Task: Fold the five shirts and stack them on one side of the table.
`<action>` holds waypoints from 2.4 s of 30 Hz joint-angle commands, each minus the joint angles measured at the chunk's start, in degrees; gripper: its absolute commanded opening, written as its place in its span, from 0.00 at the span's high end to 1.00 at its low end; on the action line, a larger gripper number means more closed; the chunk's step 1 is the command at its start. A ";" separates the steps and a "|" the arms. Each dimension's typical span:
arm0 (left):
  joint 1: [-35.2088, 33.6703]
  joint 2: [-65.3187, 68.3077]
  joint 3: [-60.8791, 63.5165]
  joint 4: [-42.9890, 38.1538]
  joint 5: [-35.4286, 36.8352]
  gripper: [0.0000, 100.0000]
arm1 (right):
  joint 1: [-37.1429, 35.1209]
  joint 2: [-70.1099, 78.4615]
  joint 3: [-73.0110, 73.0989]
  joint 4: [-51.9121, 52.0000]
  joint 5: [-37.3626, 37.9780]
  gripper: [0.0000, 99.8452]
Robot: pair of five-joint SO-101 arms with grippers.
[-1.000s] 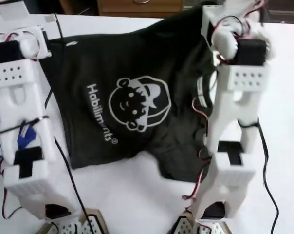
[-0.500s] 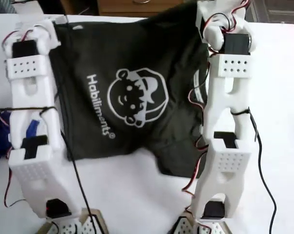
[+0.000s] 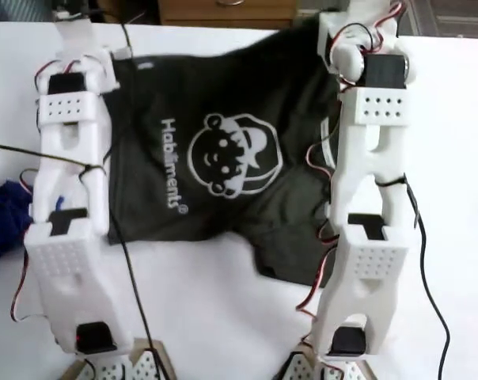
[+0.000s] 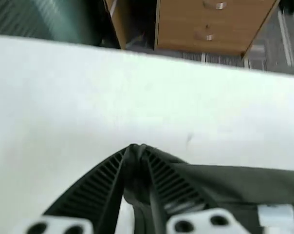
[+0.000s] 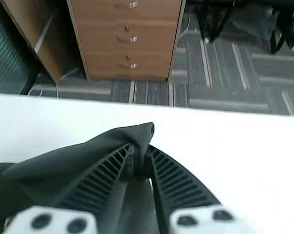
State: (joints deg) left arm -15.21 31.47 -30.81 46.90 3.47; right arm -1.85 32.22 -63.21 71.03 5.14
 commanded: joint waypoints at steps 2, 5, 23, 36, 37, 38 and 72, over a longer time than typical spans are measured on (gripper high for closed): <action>0.18 -1.23 -0.75 9.41 -2.90 0.97 | -0.75 -1.71 -3.78 10.59 -0.09 0.98; 1.32 -1.23 -0.75 20.57 -7.65 0.97 | -0.92 -2.42 -6.86 17.89 -0.26 0.98; 2.81 -3.43 -3.30 55.65 -19.96 0.97 | 0.40 -23.43 23.21 30.37 0.18 0.98; 9.93 -13.36 22.99 55.30 -20.66 0.97 | 3.03 -40.22 52.40 29.14 9.23 0.98; 9.49 -13.36 23.69 55.30 -20.66 0.97 | 4.00 -40.48 53.27 29.05 10.02 0.98; 9.23 -13.36 24.40 55.30 -20.66 0.97 | 5.67 -40.75 53.89 28.97 10.81 0.98; 8.26 -13.45 27.03 55.38 -20.57 0.97 | 12.09 -55.96 94.07 20.70 30.86 0.98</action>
State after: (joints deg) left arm -6.15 21.80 -3.47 101.41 -16.84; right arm 10.64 -21.93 29.80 94.77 35.38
